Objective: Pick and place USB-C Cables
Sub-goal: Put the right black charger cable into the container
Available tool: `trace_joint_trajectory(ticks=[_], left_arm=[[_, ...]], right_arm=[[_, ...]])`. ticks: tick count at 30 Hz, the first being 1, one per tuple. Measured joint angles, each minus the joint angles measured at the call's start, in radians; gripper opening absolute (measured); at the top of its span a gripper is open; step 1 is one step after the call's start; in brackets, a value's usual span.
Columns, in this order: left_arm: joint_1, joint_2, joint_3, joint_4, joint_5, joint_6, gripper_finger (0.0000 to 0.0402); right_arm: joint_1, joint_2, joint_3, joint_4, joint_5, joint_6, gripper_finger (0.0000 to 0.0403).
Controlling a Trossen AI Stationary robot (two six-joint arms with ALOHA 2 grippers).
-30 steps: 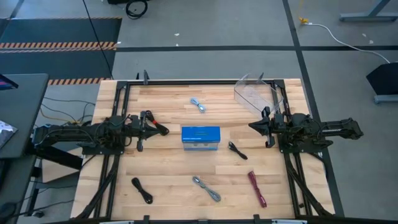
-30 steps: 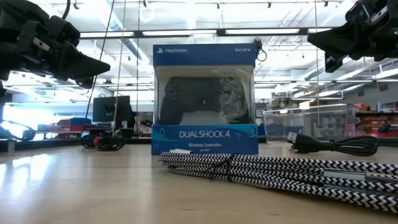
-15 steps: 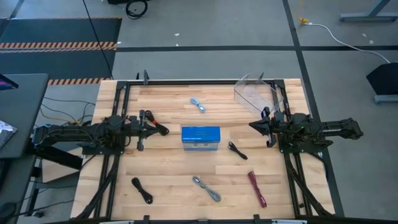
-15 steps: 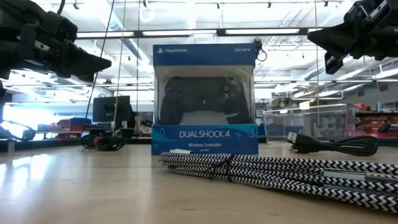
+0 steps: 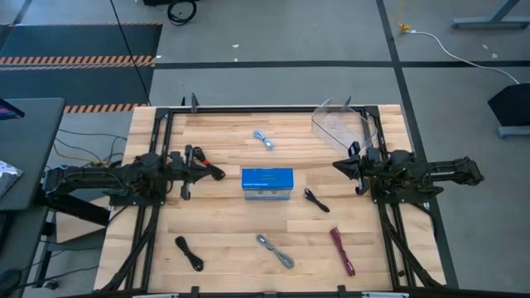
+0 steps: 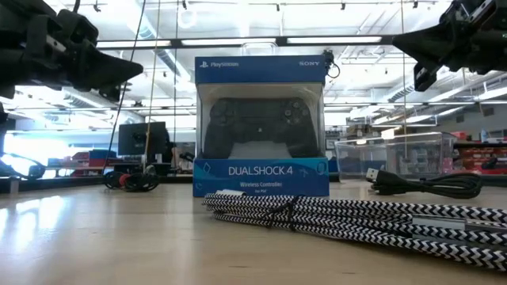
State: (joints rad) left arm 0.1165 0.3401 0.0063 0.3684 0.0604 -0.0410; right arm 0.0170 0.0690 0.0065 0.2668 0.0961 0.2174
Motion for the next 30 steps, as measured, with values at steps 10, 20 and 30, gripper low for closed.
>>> trace_joint_trajectory(ticks=[10, 20, 30], left_arm=[[0.0, 0.0, 0.0, 0.17, -0.03, 0.001, 0.0021], [-0.001, 0.0, 0.0, 0.168, -0.092, 0.0, 0.002], [-0.003, 0.0, 0.0, 0.019, -0.083, -0.005, 0.002]], right_arm=[[0.0, 0.091, 0.1, -0.031, 0.058, -0.036, 0.0118], [0.0, 0.456, 0.406, -0.355, 0.034, -0.031, 0.0243], [0.044, 0.882, 0.652, -0.695, -0.055, 0.094, 0.0241]])
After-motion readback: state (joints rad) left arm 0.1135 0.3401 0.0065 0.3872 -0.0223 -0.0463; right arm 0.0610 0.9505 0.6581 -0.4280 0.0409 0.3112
